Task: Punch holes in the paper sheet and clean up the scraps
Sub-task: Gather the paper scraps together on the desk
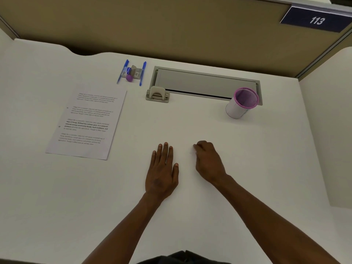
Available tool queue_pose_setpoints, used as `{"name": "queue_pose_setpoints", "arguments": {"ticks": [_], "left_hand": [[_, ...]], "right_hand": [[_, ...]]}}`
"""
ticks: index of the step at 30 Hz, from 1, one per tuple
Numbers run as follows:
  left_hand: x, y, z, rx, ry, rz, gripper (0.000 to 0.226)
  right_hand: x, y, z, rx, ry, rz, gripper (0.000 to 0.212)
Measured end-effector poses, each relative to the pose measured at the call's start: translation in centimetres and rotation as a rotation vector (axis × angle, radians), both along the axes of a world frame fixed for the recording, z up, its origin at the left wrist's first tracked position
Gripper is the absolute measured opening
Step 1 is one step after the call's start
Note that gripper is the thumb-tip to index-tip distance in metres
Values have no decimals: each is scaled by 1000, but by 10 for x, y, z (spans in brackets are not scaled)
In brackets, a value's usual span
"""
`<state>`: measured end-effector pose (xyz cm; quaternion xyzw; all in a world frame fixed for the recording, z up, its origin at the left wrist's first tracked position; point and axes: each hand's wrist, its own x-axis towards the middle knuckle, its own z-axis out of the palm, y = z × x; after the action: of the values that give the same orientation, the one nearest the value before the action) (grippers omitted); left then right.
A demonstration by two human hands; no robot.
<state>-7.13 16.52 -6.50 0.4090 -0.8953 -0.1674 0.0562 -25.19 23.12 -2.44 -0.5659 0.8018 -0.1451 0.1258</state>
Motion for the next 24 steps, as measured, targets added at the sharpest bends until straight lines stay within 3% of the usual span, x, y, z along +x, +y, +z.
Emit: {"name": "queue_pose_setpoints", "arguments": {"ticks": [3, 7, 11, 14, 19, 24], "left_hand": [[0, 0, 1, 12, 2, -2, 63], [-2, -1, -1, 15, -2, 7, 63], [-2, -1, -1, 10, -6, 6, 63], [-1, -1, -1, 16, 1, 6, 63], [-2, -1, -1, 11, 9, 16, 62], [-1, -1, -2, 9, 4, 9, 62]], "right_hand": [[2, 3, 1, 14, -42, 21, 37], [-2, 9, 2, 38, -74, -130, 40], [12, -4, 2, 71, -97, -163, 23], [16, -13, 3, 82, -116, -211, 27], [29, -10, 3, 110, -31, -143, 54], [40, -17, 5, 147, 80, -79, 41]]}}
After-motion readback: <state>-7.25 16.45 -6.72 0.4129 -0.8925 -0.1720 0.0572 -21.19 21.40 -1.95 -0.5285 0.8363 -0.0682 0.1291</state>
